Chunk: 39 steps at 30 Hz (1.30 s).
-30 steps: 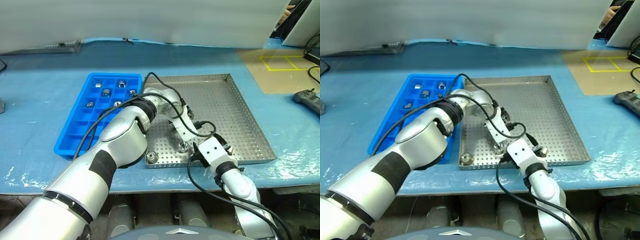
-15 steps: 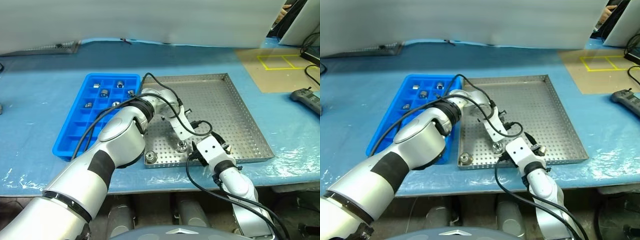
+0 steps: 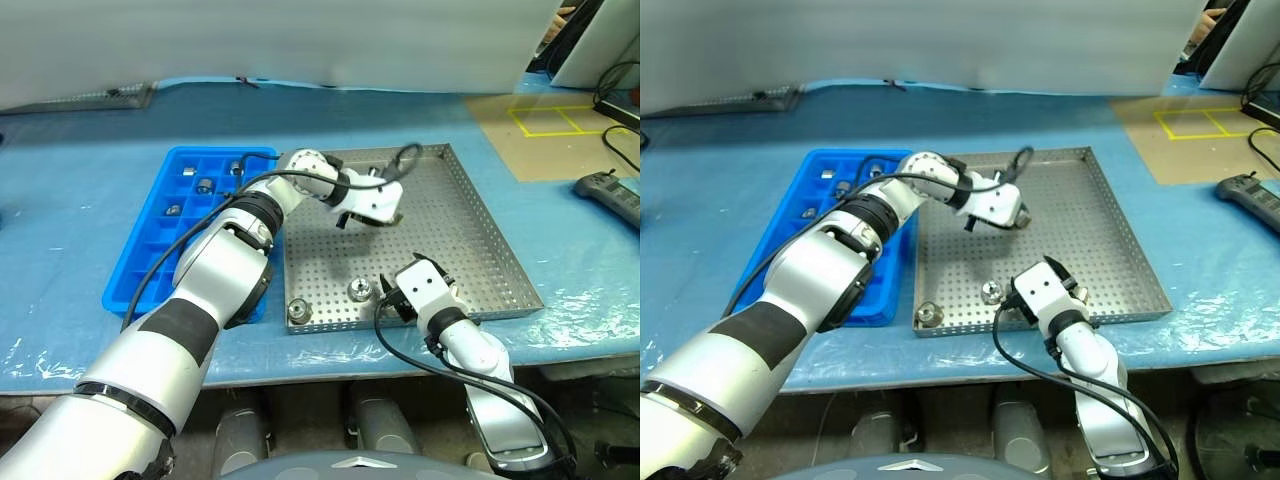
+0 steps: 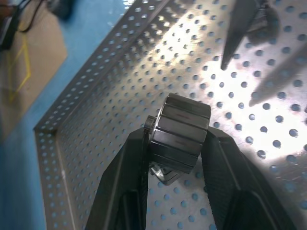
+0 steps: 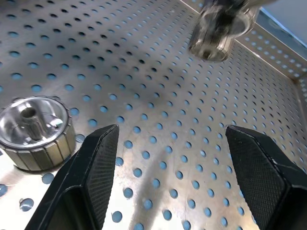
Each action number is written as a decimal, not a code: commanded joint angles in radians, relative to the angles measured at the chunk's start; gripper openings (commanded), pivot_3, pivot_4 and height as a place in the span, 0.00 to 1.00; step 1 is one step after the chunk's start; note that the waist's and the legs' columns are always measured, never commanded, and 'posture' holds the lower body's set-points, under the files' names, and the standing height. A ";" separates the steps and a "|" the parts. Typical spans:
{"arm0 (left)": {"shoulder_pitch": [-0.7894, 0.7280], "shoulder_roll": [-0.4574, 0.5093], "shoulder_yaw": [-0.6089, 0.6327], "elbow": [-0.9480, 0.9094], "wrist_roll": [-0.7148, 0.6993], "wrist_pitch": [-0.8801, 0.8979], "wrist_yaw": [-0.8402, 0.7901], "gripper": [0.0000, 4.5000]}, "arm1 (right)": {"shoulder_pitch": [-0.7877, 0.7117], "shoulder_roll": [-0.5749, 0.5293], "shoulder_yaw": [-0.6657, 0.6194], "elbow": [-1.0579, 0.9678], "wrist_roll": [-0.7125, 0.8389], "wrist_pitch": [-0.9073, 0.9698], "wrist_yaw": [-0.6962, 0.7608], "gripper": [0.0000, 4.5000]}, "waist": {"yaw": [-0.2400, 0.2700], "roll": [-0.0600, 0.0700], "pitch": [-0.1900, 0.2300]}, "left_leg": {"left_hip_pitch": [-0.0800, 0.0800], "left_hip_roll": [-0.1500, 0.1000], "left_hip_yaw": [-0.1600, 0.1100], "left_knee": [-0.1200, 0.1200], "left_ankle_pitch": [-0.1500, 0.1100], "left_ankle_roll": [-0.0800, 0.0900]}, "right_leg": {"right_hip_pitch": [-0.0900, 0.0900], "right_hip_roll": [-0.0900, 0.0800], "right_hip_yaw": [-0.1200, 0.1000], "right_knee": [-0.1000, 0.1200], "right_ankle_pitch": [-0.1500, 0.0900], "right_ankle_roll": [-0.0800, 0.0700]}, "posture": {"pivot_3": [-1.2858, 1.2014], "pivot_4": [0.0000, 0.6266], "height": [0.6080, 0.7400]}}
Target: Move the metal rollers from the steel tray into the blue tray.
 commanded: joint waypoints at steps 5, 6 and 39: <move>0.006 -0.003 0.201 -0.057 -0.212 0.163 -0.044 0.27 | -0.070 -0.037 -0.021 0.061 0.050 -0.047 0.050 0.82 | 0.001 -0.001 0.001 | 0.000 0.000 0.000 0.001 0.000 0.000 | -0.001 0.000 0.000 0.000 0.001 -0.001 | 0.39 0.24 1.00; 0.008 -0.009 0.253 -0.063 -0.274 0.223 -0.098 0.27 | -0.083 -0.040 -0.026 0.063 0.056 -0.053 0.055 0.82 | 0.003 -0.002 0.001 | 0.000 0.000 0.000 0.001 0.000 0.000 | -0.002 0.000 0.000 0.000 0.000 0.000 | 0.40 0.24 1.00; 0.199 -0.023 0.296 -0.278 -0.469 0.618 -0.404 0.27 | -0.218 -0.139 -0.208 -0.153 0.368 0.138 0.129 0.82 | 0.128 0.003 0.004 | 0.000 0.001 0.002 -0.011 0.003 -0.011 | -0.015 -0.001 0.000 0.007 0.006 -0.007 | 0.42 0.24 1.00</move>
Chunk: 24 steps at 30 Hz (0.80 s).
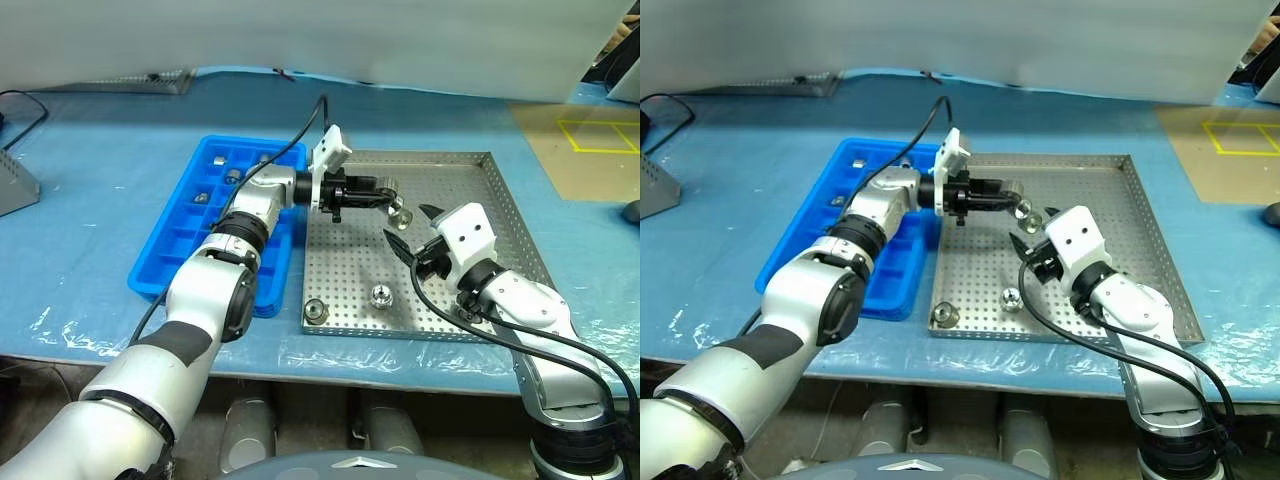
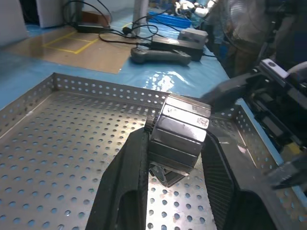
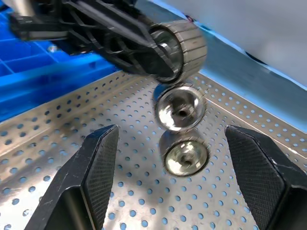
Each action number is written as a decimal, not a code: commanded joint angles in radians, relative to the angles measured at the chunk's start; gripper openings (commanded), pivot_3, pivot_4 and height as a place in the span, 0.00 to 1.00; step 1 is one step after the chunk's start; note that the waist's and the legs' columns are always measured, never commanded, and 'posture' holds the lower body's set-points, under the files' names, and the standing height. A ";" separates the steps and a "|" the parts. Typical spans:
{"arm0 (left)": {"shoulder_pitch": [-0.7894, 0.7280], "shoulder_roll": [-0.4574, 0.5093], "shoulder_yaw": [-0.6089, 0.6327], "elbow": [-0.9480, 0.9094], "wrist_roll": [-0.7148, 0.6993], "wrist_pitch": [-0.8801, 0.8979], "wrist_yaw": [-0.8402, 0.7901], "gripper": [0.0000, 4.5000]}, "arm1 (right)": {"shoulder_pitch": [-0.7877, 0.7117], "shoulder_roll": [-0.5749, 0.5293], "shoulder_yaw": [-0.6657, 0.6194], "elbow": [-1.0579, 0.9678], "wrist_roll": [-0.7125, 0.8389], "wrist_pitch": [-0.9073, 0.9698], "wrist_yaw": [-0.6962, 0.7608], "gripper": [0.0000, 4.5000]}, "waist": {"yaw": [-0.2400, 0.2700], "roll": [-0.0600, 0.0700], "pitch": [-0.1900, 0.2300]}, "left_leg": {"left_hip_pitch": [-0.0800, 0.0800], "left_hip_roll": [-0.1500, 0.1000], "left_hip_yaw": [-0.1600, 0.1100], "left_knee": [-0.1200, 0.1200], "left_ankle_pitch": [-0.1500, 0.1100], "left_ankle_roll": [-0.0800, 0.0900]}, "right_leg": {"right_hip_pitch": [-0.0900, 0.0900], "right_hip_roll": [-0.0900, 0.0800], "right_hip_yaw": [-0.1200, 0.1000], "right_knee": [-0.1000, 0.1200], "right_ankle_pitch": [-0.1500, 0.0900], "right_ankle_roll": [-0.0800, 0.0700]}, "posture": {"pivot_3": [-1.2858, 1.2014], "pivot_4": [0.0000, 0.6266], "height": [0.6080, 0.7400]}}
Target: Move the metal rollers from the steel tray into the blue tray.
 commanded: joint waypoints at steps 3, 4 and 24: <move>0.013 -0.023 -0.030 -0.065 -0.015 0.003 -0.008 0.27 | 0.001 -0.015 0.013 -0.008 -0.025 -0.037 -0.031 0.82 | -0.001 0.000 0.000 | -0.001 0.000 0.000 0.000 0.000 0.000 | -0.001 0.000 0.000 0.000 0.000 0.000 | 0.41 0.24 1.00; 0.016 -0.030 -0.031 -0.071 -0.023 0.008 -0.011 0.27 | 0.000 -0.012 0.016 -0.007 -0.026 -0.038 -0.037 0.82 | -0.001 0.000 0.000 | -0.001 0.000 0.000 0.000 0.000 0.000 | -0.001 0.000 0.000 0.000 0.000 0.000 | 0.41 0.24 1.00; 0.052 -0.084 -0.057 -0.182 -0.076 0.113 -0.026 0.27 | 0.036 -0.011 0.038 0.009 -0.055 -0.047 -0.085 0.54 | -0.003 0.000 0.000 | 0.000 0.000 0.000 0.000 0.000 0.000 | 0.000 0.000 0.000 0.000 0.000 0.000 | 0.41 0.24 1.00</move>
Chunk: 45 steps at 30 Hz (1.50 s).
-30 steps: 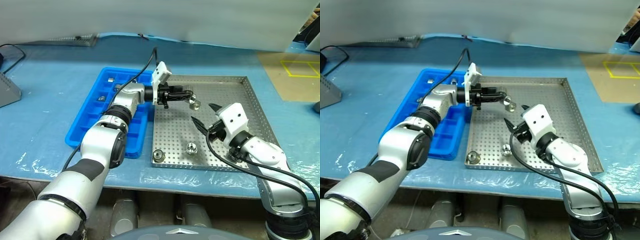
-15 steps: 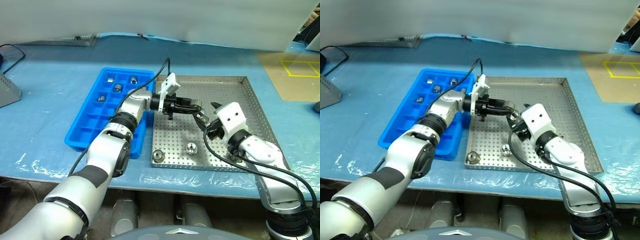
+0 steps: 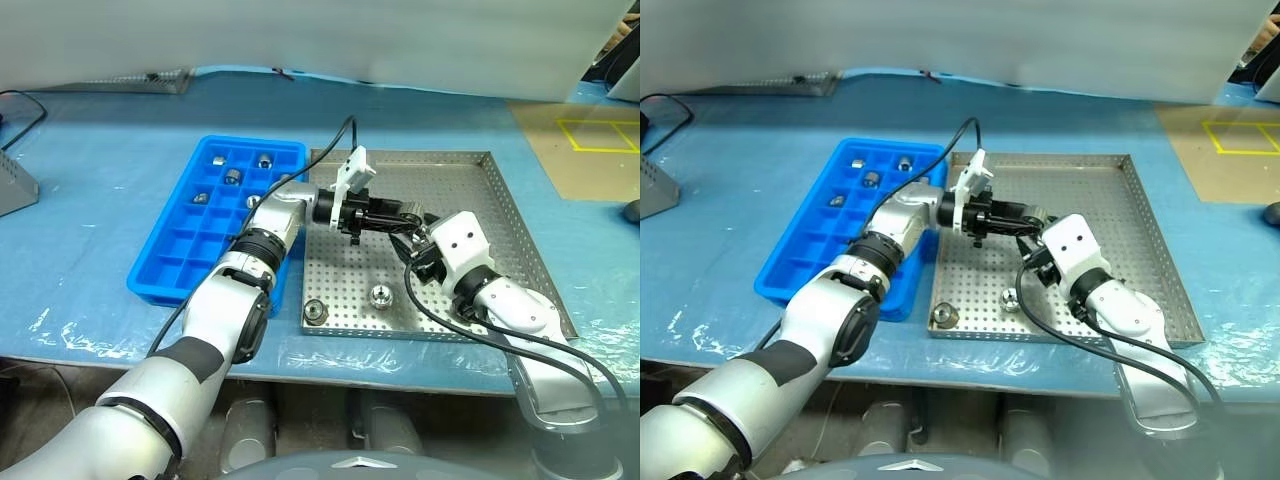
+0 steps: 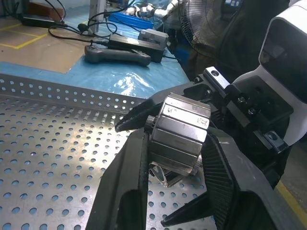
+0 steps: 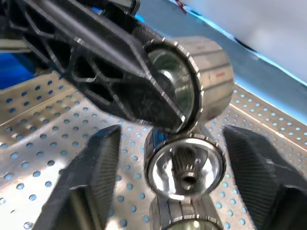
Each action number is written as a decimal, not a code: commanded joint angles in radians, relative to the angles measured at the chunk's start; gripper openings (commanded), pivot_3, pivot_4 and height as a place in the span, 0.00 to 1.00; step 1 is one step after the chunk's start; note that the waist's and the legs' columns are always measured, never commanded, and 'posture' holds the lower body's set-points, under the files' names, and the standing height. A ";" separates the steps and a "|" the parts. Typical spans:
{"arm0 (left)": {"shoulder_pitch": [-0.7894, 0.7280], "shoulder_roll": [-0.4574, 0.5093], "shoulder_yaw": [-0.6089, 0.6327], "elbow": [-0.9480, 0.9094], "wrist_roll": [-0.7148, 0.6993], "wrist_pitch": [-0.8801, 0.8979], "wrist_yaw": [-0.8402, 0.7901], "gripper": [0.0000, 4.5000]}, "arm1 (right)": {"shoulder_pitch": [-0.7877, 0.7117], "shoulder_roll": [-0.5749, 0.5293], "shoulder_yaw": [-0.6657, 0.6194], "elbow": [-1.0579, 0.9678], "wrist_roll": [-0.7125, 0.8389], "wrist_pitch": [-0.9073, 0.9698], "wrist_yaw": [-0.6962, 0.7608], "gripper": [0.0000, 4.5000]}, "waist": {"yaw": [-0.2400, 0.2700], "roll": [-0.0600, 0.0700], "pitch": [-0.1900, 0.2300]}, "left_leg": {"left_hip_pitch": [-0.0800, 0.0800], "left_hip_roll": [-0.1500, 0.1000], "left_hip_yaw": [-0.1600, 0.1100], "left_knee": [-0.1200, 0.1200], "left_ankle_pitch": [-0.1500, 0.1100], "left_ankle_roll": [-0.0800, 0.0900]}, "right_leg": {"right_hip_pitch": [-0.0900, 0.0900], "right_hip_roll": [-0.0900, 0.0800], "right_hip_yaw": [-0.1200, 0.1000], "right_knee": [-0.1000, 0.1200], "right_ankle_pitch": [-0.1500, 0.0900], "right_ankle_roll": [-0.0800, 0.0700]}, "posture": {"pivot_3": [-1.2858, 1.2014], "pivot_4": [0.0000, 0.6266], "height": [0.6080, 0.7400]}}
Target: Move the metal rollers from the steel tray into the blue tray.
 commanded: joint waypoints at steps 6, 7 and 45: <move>-0.002 -0.011 0.004 -0.069 -0.037 0.015 0.009 0.27 | 0.025 -0.023 -0.019 0.003 -0.034 -0.040 -0.026 0.36 | 0.000 0.000 0.000 | 0.000 0.000 0.000 0.000 0.000 0.000 | 0.000 0.000 0.000 -0.001 0.000 0.000 | 0.41 0.24 1.00; 0.001 -0.011 0.003 -0.073 -0.037 0.016 0.007 0.27 | 0.024 -0.025 -0.022 0.006 -0.026 -0.045 -0.020 0.36 | 0.000 0.000 0.000 | 0.000 0.000 0.000 0.000 0.000 0.000 | 0.000 0.000 0.000 -0.001 0.000 0.000 | 0.41 0.24 1.00; 0.018 0.029 0.075 -0.170 -0.134 0.088 0.180 0.27 | 0.035 -0.213 0.063 0.403 -0.394 -0.442 -0.062 0.36 | 0.004 0.001 0.000 | 0.000 0.000 0.000 0.001 0.000 0.004 | 0.002 0.000 -0.001 -0.002 0.000 0.000 | 0.46 0.24 1.00</move>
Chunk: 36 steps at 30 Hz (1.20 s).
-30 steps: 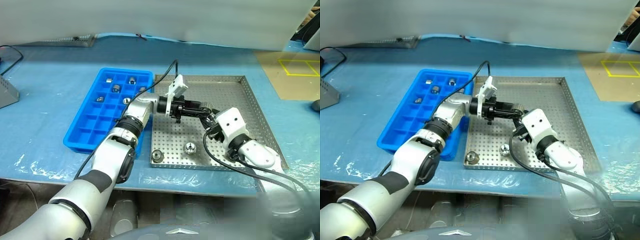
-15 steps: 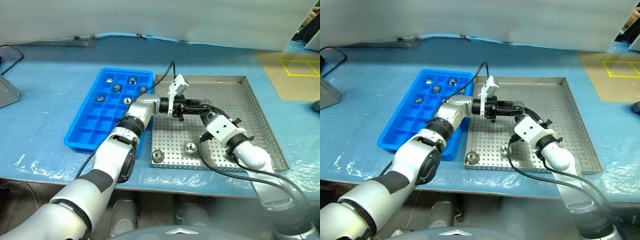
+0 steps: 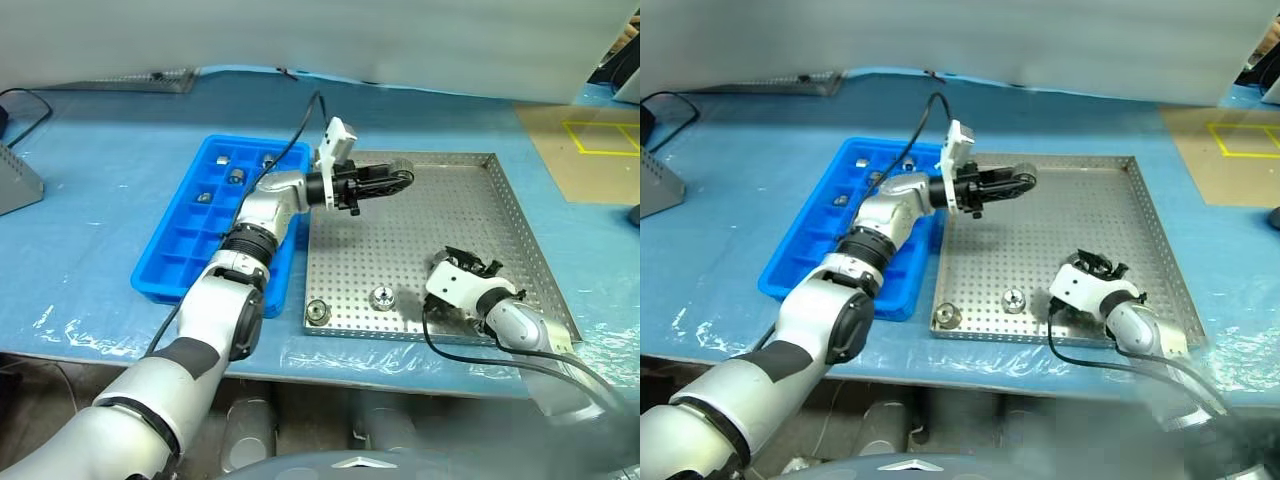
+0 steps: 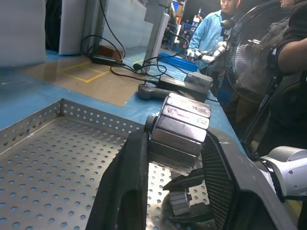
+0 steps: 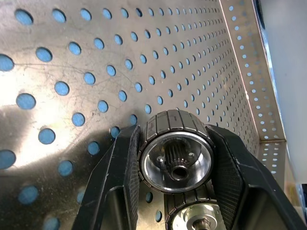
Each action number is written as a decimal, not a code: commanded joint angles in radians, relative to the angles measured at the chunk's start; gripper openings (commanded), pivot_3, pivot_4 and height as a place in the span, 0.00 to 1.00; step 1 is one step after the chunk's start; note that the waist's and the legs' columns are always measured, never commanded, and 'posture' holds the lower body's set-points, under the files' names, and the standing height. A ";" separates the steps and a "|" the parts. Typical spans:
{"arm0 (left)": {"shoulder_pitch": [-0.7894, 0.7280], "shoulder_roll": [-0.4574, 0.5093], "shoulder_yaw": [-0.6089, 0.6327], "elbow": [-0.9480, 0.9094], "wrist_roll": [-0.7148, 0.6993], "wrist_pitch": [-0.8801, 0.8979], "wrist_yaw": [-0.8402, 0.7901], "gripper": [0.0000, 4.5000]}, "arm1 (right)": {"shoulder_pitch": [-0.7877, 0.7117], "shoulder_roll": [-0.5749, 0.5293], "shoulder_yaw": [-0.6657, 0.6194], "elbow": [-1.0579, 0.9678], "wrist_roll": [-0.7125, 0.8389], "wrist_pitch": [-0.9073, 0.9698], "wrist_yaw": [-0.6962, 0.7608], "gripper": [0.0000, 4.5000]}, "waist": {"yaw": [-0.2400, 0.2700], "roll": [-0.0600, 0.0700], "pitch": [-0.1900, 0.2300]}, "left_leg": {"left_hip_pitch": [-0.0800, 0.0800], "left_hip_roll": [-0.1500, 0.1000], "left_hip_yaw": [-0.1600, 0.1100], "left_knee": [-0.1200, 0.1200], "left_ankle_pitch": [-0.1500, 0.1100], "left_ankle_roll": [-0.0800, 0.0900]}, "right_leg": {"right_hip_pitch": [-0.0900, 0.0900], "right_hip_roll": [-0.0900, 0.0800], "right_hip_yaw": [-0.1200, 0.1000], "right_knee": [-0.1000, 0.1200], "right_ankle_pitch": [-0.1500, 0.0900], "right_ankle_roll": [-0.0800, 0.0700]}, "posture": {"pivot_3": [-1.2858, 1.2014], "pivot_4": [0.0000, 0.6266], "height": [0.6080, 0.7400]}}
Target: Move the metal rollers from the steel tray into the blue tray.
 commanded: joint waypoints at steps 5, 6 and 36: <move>0.023 0.015 -0.017 -0.089 -0.018 0.012 0.004 0.27 | -0.086 0.069 -0.058 -0.021 0.055 0.013 0.008 0.36 | -0.001 0.000 0.000 | 0.000 0.000 0.000 0.000 0.000 0.000 | -0.001 0.000 0.000 0.002 0.000 0.000 | 0.47 0.24 1.00; 0.030 0.015 -0.025 -0.095 -0.015 0.013 0.002 0.27 | -0.094 0.080 -0.061 -0.021 0.062 0.020 0.007 0.36 | 0.000 0.000 0.000 | 0.000 0.000 0.000 0.000 0.000 0.000 | -0.001 0.000 0.000 0.002 0.000 0.000 | 0.47 0.24 1.00; 0.113 0.264 -0.196 -0.105 0.189 -0.307 -0.035 0.27 | -0.041 0.316 -0.137 -0.138 0.309 0.264 0.090 0.36 | -0.006 0.001 0.000 | 0.002 0.002 0.000 0.001 -0.001 -0.004 | 0.000 0.001 0.000 0.004 0.000 0.000 | 0.46 0.24 1.00</move>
